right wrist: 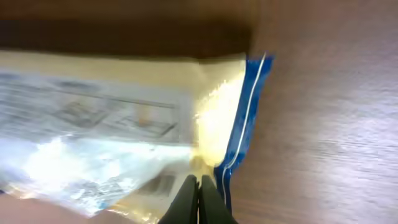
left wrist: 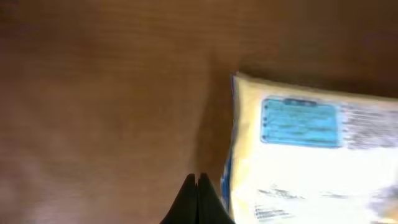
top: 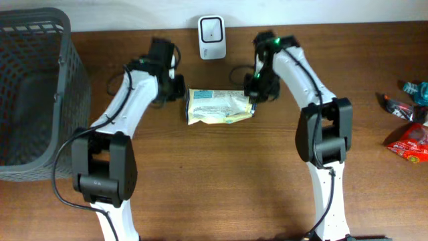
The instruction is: Scan the item barcode
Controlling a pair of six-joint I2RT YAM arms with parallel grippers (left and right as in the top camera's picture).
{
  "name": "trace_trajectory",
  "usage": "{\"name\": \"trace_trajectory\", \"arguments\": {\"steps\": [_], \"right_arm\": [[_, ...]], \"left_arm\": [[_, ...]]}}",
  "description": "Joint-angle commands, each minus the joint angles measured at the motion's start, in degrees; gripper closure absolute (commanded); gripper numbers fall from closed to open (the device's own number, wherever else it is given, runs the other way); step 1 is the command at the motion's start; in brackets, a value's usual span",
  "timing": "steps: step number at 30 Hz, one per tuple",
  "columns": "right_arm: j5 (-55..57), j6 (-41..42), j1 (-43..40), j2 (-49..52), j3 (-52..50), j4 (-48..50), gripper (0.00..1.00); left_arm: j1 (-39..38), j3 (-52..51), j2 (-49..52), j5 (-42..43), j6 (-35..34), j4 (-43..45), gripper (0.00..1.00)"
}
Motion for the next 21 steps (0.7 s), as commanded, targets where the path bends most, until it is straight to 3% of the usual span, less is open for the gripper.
{"name": "trace_trajectory", "arguments": {"steps": [1,4,7,12,15,21], "right_arm": [[-0.4,-3.0,1.1,-0.6,9.9,-3.6,0.96],[-1.1,-2.9,3.5,-0.5,8.2,-5.1,0.96],[-1.0,-2.9,5.9,-0.5,2.9,-4.0,0.96],[1.2,-2.1,6.5,-0.5,-8.9,2.9,0.96],[5.8,-0.3,5.2,-1.1,-9.0,2.6,0.96],[7.2,-0.3,3.8,-4.7,-2.1,-3.1,0.96]], "left_arm": [[-0.1,6.8,0.0,2.8,-1.5,-3.0,1.00],[-2.6,6.7,3.1,14.4,-2.8,-3.3,1.00],[-5.5,6.7,8.8,13.9,-3.6,-3.1,1.00],[-5.5,6.7,16.6,-1.8,-3.7,-4.7,1.00],[-3.8,7.9,16.0,-11.8,-3.9,-8.7,1.00],[-1.7,20.6,11.7,-12.9,-3.9,-20.4,1.00]]}}
